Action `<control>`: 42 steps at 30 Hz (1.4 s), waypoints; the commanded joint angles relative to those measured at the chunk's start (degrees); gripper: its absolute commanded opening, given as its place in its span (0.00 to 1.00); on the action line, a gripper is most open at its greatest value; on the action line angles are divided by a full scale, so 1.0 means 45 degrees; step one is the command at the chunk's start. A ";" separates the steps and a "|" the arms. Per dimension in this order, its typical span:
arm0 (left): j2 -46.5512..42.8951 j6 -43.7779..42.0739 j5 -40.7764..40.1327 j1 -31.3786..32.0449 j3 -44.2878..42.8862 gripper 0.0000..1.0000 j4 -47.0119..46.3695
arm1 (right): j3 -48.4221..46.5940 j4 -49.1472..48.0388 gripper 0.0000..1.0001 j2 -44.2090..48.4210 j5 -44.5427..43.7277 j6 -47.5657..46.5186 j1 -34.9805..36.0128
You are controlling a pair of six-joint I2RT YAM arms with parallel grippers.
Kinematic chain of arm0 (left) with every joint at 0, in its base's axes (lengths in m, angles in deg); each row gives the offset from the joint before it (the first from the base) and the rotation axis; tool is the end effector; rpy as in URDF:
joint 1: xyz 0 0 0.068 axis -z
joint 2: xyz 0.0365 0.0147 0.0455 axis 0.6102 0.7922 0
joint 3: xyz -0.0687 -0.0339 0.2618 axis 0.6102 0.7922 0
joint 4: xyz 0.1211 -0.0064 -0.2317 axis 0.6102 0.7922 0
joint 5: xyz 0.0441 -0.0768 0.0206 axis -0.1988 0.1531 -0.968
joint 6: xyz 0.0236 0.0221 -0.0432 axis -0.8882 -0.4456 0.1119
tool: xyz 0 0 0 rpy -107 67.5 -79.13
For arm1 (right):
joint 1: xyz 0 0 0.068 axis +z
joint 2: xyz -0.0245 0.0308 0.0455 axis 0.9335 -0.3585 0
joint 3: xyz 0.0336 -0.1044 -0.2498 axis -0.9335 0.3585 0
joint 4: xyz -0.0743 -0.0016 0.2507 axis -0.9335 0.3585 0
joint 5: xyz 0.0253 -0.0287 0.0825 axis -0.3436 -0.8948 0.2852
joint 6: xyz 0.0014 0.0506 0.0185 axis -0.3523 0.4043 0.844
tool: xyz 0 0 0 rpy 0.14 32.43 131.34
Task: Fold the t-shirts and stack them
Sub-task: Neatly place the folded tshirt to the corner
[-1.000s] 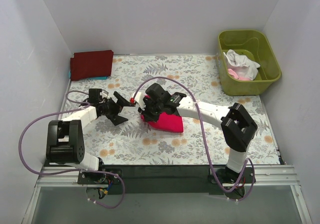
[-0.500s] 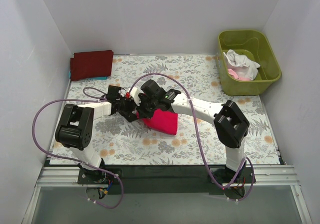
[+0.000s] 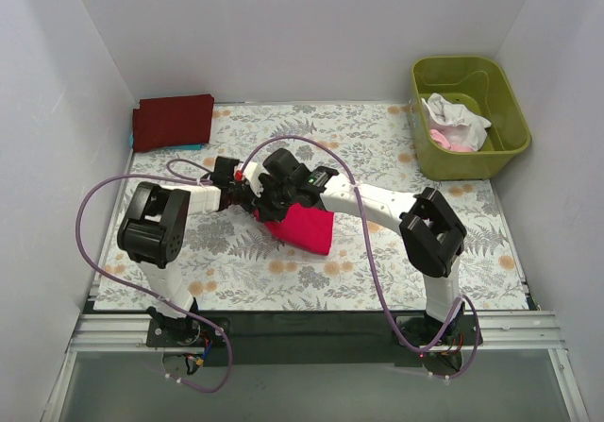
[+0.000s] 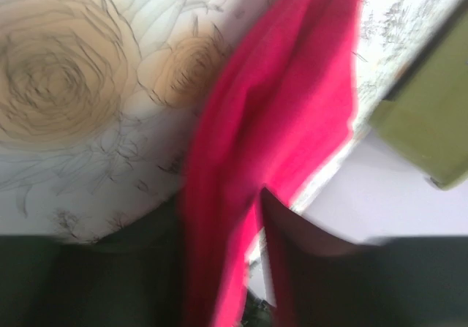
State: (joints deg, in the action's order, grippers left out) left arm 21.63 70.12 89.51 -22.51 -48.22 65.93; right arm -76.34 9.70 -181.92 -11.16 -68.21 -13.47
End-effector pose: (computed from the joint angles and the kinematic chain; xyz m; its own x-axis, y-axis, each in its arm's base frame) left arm 0.3248 -0.1037 0.1211 -0.2685 -0.8277 0.4928 -0.8774 -0.0010 -0.4797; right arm 0.2423 0.3713 0.2480 -0.2118 -0.6046 -0.7678 -0.9641 0.2580 0.0628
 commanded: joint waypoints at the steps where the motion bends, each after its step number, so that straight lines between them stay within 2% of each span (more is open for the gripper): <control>1: 0.0710 -0.0514 -0.1267 0.0064 -0.0022 0.30 0.0350 | -0.0184 -0.0669 0.01 0.0439 0.0550 0.0352 0.0043; 3: 0.0789 -0.0669 -0.1208 0.0084 -0.0217 0.15 0.0368 | -0.0145 -0.0649 0.01 0.0458 0.0550 0.0313 0.0043; 4: 0.0770 -0.0883 -0.1265 0.0084 -0.0353 0.00 0.0601 | -0.0164 -0.0649 0.01 0.0458 0.0511 0.0293 0.0043; 5: 0.0731 -0.1117 -0.1382 0.0084 -0.0587 0.00 0.0912 | -0.0184 -0.0591 0.04 0.0497 0.0395 0.0274 0.0024; 7: 0.0634 -0.2247 -0.1713 0.0084 -0.1268 0.00 0.1827 | -0.0184 -0.0397 0.15 0.0730 0.0413 0.0274 -0.0229; 8: 0.0575 -0.2755 -0.2160 0.0084 -0.1563 0.00 0.2240 | -0.0145 -0.0279 0.30 0.0867 0.0491 0.0409 -0.0404; 10: 0.0613 -0.4604 -0.2611 0.0064 -0.2148 0.00 0.3407 | 0.0244 0.0052 0.48 0.1471 0.0666 0.0449 -0.0951; 11: 0.0652 -0.5292 -0.3116 0.0083 -0.2712 0.00 0.3783 | 0.0458 0.0112 0.69 0.1744 0.0764 0.0353 -0.1127; 13: 0.0633 -0.6910 -0.3568 0.0064 -0.3068 0.00 0.4253 | 0.1139 0.0307 0.84 0.2565 0.0843 0.0235 -0.1635; 14: 0.0691 -0.7365 -0.3957 0.0045 -0.3534 0.00 0.4449 | 0.1338 0.0482 0.97 0.2838 0.0862 0.0196 -0.1810; 20: 0.1198 -1.0857 -0.4625 -0.0267 -0.5508 0.00 0.4627 | 0.2431 0.1204 0.98 0.4382 0.0922 -0.0252 -0.3392; 27: 0.3325 -1.3342 -0.4332 -0.1379 -0.9490 0.00 0.5036 | 0.2921 0.1675 0.98 0.5047 0.0452 -0.0956 -0.4487; 28: 0.3986 -1.3443 -0.4255 -0.1516 -1.0636 0.00 0.5288 | 0.2941 0.1675 0.98 0.5087 0.0414 -0.1034 -0.4546; 32: 0.5412 -1.3872 -0.3669 -0.2142 -1.3260 0.00 0.5680 | 0.3019 0.1714 0.98 0.5165 0.0335 -0.1171 -0.4664; 35: 0.6430 -1.4439 -0.3921 -0.2299 -1.5385 0.00 0.6130 | 0.3078 0.1773 0.98 0.5204 0.0296 -0.1230 -0.4703; 42: 0.7195 -1.5513 -0.4351 -0.2552 -1.7814 0.00 0.5975 | 0.3234 0.1792 0.98 0.5263 0.0276 -0.1347 -0.4742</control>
State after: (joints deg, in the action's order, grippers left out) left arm 56.03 4.48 71.04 -34.23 -123.43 93.71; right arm -62.40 17.83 -160.54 -10.02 -73.39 -34.49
